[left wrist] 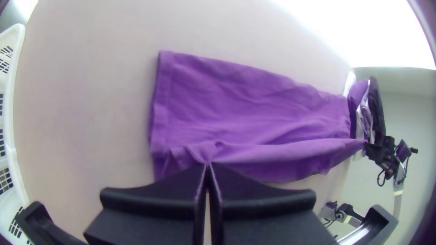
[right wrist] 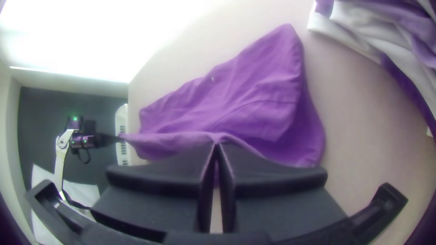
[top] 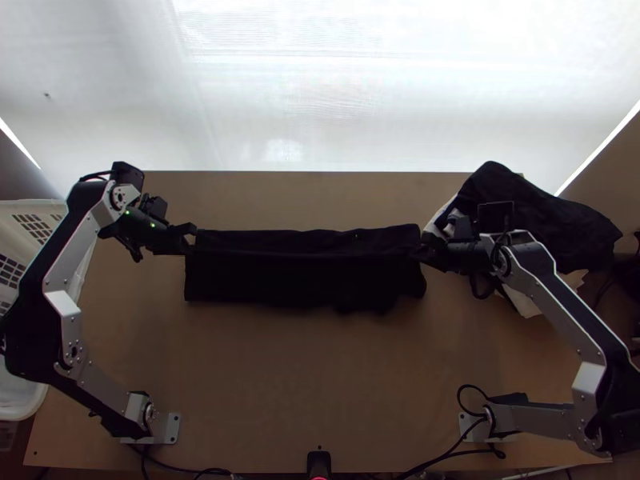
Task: Fold the t-shirt
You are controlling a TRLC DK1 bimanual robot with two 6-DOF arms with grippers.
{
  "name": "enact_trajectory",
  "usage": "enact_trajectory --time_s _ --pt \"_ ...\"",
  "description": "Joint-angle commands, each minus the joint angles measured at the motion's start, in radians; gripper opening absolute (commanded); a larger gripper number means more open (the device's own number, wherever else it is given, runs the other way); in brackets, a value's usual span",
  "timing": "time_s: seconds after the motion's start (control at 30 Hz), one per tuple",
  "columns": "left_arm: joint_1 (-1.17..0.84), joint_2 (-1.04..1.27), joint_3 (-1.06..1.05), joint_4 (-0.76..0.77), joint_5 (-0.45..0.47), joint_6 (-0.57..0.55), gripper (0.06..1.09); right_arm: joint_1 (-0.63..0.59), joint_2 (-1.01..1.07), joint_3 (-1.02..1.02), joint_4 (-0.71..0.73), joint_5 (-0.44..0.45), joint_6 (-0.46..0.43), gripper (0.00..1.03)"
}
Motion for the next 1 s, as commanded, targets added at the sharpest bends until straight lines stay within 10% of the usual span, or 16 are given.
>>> enact_trajectory --time_s 0.0,0.57,0.97 --pt "-0.007 0.054 0.067 -0.006 -0.014 -0.024 0.09 -0.004 0.058 0.044 0.024 0.002 0.014 0.03" --pt "-0.024 0.137 0.078 0.14 -0.038 -0.139 0.09 0.017 0.227 0.131 0.191 0.081 0.137 0.03" --pt "-0.035 0.118 0.086 0.155 -0.035 -0.145 0.33 0.058 0.305 0.132 0.23 0.187 0.135 0.03"
